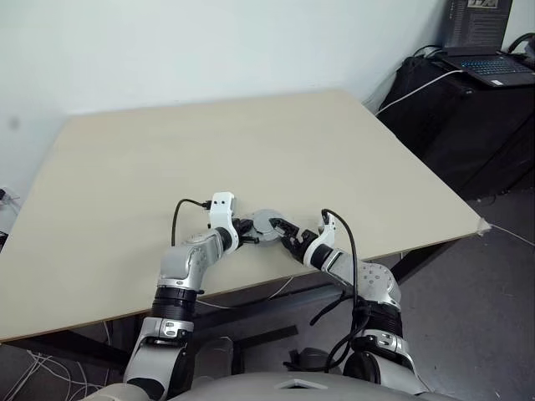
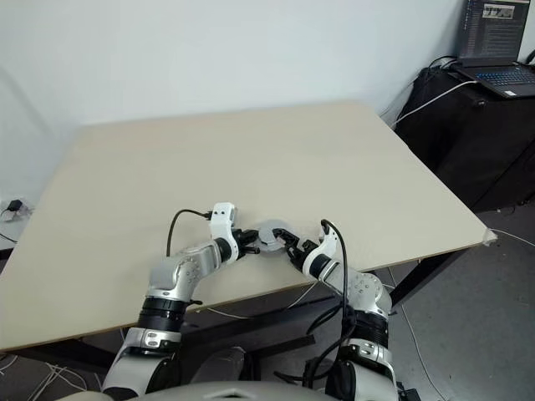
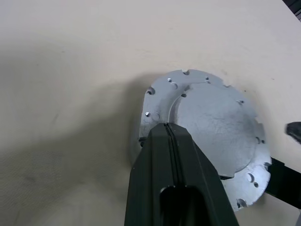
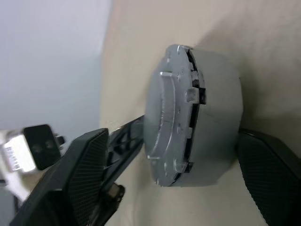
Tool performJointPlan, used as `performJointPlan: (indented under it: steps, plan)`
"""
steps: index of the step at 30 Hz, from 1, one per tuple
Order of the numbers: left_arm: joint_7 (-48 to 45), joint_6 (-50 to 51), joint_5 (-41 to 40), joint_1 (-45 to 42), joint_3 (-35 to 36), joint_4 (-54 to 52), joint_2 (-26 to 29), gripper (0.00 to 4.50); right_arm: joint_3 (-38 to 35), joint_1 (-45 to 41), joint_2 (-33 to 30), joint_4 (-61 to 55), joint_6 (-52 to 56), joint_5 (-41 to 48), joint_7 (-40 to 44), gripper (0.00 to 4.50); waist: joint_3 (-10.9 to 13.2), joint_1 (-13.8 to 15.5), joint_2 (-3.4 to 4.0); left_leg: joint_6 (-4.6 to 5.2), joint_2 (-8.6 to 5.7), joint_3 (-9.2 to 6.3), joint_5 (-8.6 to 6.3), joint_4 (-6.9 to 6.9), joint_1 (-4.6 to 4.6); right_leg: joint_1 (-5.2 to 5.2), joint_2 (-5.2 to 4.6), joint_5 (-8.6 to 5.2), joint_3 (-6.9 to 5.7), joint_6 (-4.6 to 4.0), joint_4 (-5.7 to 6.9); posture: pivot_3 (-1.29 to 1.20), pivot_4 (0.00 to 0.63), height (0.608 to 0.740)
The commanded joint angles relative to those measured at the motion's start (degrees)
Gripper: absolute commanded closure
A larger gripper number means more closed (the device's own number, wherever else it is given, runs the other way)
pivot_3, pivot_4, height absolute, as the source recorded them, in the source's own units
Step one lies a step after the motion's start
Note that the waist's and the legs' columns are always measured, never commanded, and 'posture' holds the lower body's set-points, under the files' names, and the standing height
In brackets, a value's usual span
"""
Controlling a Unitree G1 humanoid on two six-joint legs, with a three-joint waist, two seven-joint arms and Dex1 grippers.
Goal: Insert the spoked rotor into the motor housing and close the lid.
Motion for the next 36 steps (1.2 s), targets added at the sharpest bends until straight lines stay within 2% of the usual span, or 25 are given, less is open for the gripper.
performJointPlan:
  steps: [1,22,34,36]
  plan:
    - [-2.25,1.51,-1.25,0.23,-2.96,-0.38,-1.62,4.50,3.37,-1.04,2.56,-3.86,1.67,4.69,3.64,1.25,0.00,-0.02,0.00,0.00,0.00,0.00,0.00,0.00,0.00,0.00,0.00,0.00,0.01,0.00,0.00,0.00,0.000,0.740]
    - [-2.25,1.35,-1.14,0.40,-3.10,-0.33,-1.95,4.50,7.11,-0.08,2.24,-3.02,-0.03,0.13,2.78,1.25,0.00,-0.23,0.00,-0.01,-0.02,0.01,0.00,-0.02,0.00,-0.02,-0.07,0.00,0.03,-0.01,0.01,0.00,0.000,0.740]
    - [-2.63,1.53,-0.78,0.47,-3.21,-0.56,-2.10,4.50,4.15,-1.45,2.82,-0.71,-5.28,1.32,2.64,1.25,0.00,-0.33,0.00,-0.01,-0.03,0.01,0.00,0.01,0.00,-0.01,-0.05,0.01,0.04,0.01,0.02,0.00,0.000,0.740]
    - [-2.66,1.57,-0.75,0.47,-3.22,-0.58,-2.07,4.50,3.85,-1.34,2.91,-0.79,-5.74,1.76,2.52,1.60,0.00,-0.28,0.00,-0.01,-0.04,0.01,0.00,0.01,0.00,-0.01,-0.06,0.01,0.04,0.01,0.02,0.00,0.000,0.740]
